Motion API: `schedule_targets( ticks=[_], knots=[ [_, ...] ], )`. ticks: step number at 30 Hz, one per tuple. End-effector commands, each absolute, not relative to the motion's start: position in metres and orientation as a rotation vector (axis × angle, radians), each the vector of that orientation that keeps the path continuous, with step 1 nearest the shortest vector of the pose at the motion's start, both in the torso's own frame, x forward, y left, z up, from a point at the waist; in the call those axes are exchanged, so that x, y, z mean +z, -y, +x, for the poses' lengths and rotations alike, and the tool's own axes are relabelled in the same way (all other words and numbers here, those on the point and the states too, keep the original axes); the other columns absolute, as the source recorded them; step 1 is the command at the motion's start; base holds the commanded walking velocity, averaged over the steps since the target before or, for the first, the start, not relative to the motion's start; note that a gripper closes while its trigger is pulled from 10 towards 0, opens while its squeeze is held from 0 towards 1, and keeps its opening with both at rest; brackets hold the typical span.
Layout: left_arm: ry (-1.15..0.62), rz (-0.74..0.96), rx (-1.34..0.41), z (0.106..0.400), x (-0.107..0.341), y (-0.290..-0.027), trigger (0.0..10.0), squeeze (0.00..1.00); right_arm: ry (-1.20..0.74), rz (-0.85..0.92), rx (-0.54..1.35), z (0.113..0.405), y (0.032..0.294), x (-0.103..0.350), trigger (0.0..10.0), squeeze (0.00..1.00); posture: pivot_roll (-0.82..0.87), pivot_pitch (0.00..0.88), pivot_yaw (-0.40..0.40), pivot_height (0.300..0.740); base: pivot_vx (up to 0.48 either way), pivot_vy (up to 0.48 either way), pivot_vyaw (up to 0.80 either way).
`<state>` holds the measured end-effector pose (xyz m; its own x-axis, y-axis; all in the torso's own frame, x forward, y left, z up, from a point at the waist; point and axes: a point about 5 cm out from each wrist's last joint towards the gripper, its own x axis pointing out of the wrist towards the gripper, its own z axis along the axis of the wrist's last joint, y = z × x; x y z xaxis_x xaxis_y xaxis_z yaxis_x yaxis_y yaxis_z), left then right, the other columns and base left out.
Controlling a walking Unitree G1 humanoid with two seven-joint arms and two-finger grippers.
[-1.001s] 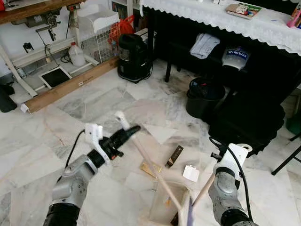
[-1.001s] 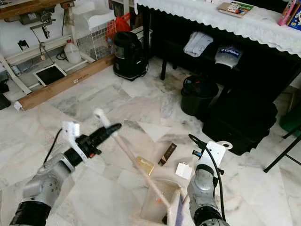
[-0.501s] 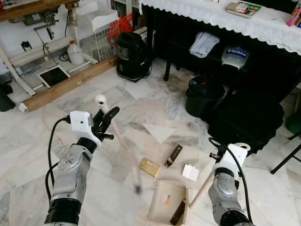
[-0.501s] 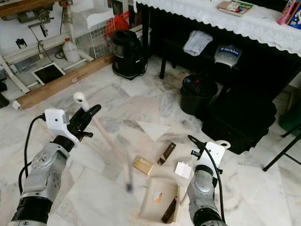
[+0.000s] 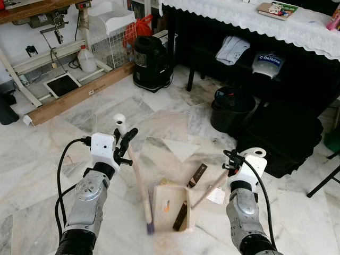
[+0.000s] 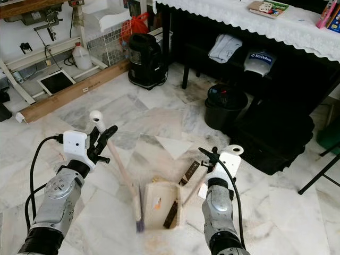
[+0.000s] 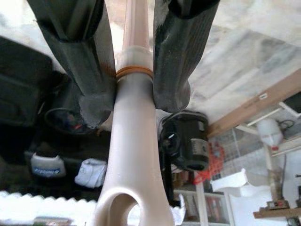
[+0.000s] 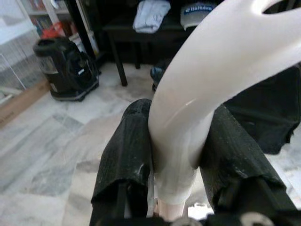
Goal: Sweep floor
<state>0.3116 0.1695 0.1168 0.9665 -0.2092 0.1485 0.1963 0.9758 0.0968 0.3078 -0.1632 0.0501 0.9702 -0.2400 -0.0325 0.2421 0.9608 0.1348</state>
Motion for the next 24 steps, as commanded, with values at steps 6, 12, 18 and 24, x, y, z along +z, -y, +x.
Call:
schedule_targets(
  ticks=[6,12,18,24],
  knots=[
    [0.212,0.164,-0.142,0.304,0.119,-0.182,10.0,0.0,0.052,0.14,-0.245,0.315,0.17,0.066,10.0,0.0,0.05,0.058,-0.06,0.74,0.0,0.0,0.0],
    [0.231,0.17,-0.092,0.302,0.117,-0.182,10.0,0.0,0.073,0.111,-0.162,0.318,0.162,0.072,10.0,0.0,0.03,0.06,-0.064,0.74,0.0,0.0,0.0],
    [0.241,0.152,-0.086,0.302,0.116,-0.173,10.0,0.0,0.072,0.093,-0.168,0.318,0.161,0.073,10.0,0.0,0.03,0.073,-0.059,0.74,0.0,0.0,0.62],
    [0.233,0.148,-0.076,0.302,0.115,-0.174,10.0,0.0,0.071,0.096,-0.168,0.317,0.161,0.074,10.0,0.0,0.04,0.085,-0.056,0.74,0.0,0.0,0.79]
  ],
)
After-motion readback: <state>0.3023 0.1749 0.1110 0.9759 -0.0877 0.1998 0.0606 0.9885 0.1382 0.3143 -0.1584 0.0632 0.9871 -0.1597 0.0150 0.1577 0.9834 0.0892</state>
